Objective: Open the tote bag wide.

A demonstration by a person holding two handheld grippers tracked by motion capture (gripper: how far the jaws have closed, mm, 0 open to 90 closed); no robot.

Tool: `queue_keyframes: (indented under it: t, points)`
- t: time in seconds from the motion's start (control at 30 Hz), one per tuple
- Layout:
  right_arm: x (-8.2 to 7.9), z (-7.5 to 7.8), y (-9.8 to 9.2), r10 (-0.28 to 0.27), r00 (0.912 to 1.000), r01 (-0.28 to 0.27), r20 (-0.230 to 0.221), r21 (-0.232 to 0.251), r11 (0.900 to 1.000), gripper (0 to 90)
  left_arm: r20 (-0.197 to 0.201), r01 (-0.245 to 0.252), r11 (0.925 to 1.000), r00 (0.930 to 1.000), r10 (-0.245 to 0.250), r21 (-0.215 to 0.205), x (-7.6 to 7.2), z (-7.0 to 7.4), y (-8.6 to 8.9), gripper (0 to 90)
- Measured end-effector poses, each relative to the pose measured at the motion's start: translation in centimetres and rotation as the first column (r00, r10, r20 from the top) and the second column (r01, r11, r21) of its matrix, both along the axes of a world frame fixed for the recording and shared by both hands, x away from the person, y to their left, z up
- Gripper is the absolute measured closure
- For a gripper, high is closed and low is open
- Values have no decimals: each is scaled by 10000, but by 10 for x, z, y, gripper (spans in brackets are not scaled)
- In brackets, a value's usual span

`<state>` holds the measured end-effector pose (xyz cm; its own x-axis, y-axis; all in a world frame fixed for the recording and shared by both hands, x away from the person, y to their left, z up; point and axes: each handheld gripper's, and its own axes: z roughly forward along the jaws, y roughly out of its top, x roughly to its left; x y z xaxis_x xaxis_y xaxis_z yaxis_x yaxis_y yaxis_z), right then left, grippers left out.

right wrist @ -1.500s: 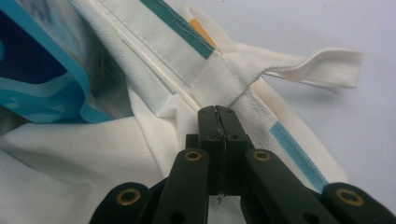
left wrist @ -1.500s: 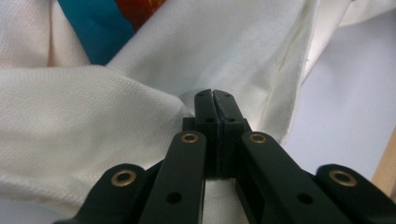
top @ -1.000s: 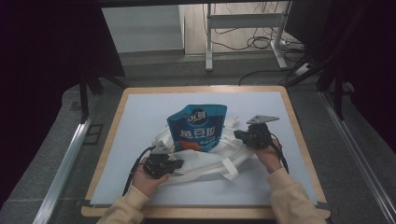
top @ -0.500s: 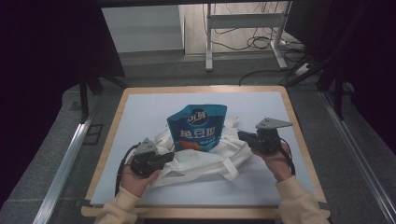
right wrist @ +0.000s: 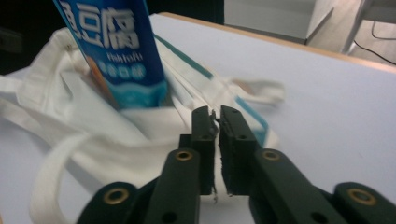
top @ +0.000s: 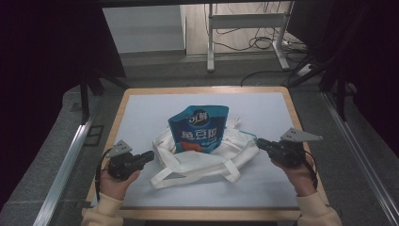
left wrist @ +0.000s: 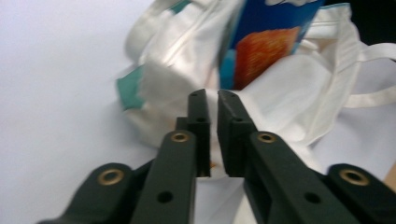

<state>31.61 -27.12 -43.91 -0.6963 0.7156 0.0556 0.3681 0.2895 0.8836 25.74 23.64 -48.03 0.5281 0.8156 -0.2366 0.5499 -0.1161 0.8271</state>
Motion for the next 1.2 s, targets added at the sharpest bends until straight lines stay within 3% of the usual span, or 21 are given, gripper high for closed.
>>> queue_keyframes:
  t: [0.1, 0.23, 0.4, 0.67, 1.07, 1.2]
  points:
    - [-3, -12, -15, -136, 9997, 132, -221, -152, 9998, 702, -124, -372, 9992, 9992, 374, 176, -1, -10, 8, 689]
    - [-4, -31, -32, -517, 9963, 505, -692, -193, 9985, 509, -311, -708, 9965, 9969, 722, 446, 1, -20, 15, 501]
    - [-2, -43, -36, -791, 9930, 766, -879, -318, 9966, 450, -559, -1070, 9923, 9923, 1106, 629, 8, -29, 21, 403]
    - [4, -61, -24, -894, 9899, 753, -1097, -1264, 9891, 429, -731, -1171, 9898, 9897, 1231, 813, 12, -36, 24, 389]
    - [4, -66, -27, -1025, 9870, 879, -1234, -1183, 9891, 419, -872, -1132, 9888, 9887, 1217, 971, 16, -38, 24, 375]
    - [4, -64, -26, -1062, 9884, 936, -1083, -1149, 9889, 401, -877, -1169, 9870, 9880, 1268, 1103, 18, -40, 23, 362]
